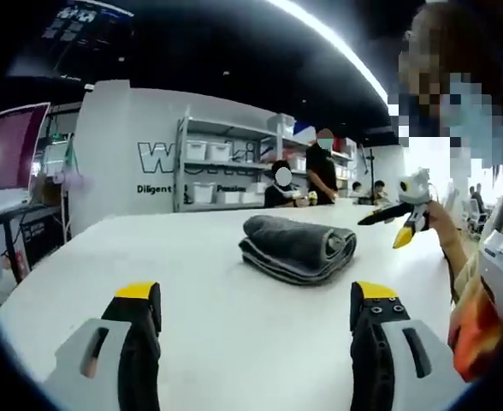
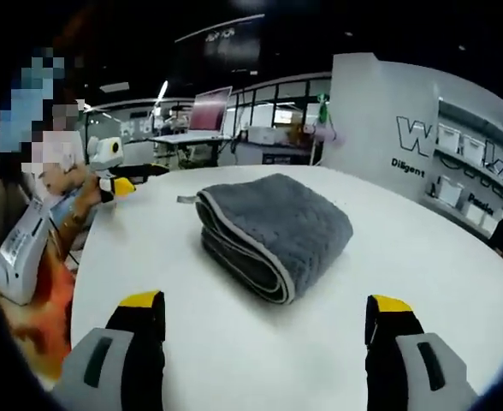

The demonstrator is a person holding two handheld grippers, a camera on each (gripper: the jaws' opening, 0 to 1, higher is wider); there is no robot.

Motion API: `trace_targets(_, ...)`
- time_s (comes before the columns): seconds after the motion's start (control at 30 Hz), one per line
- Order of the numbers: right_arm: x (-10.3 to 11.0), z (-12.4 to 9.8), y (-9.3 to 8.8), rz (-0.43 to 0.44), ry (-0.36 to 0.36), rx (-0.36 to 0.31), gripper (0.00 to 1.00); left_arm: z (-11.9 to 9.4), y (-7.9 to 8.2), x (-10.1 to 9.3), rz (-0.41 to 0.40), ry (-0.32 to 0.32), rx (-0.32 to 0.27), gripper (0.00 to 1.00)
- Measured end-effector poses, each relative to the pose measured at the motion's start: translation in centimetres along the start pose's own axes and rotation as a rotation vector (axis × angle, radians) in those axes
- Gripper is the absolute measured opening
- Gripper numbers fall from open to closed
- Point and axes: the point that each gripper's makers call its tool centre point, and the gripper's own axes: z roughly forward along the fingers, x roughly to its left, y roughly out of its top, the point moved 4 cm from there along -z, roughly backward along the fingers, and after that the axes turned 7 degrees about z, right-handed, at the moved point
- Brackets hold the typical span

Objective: Fold the towel on the table until its edges align and the towel forms a compact rectangular stack.

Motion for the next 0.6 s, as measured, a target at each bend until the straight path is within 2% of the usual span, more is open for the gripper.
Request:
trace_targets(0.1,0.2,0.0,0.0,-0.006,0.008,-0.001,0.99,1.5,1.4,-1.5,0.026,-0.029,-0.026,0.83)
trace_targets(0.2,0.5,0.1,0.0,-0.013,0.018,-0.005,0.99,3.1,2.2,-2.6,0.021,-0.056,-0.04,0.78)
trace_targets(0.37,1.0,0.1,0.2,-0.028,0.04,-0.018,0.99,5.6,2.2,-4.0,0.008,-0.083,-0.023,0.72)
trace_targets(0.6,1.2,0.1,0.4,-0.032,0.042,-0.032,0.99,8.2,2.4,-6.4,0.102,-0.125,-0.003,0.55)
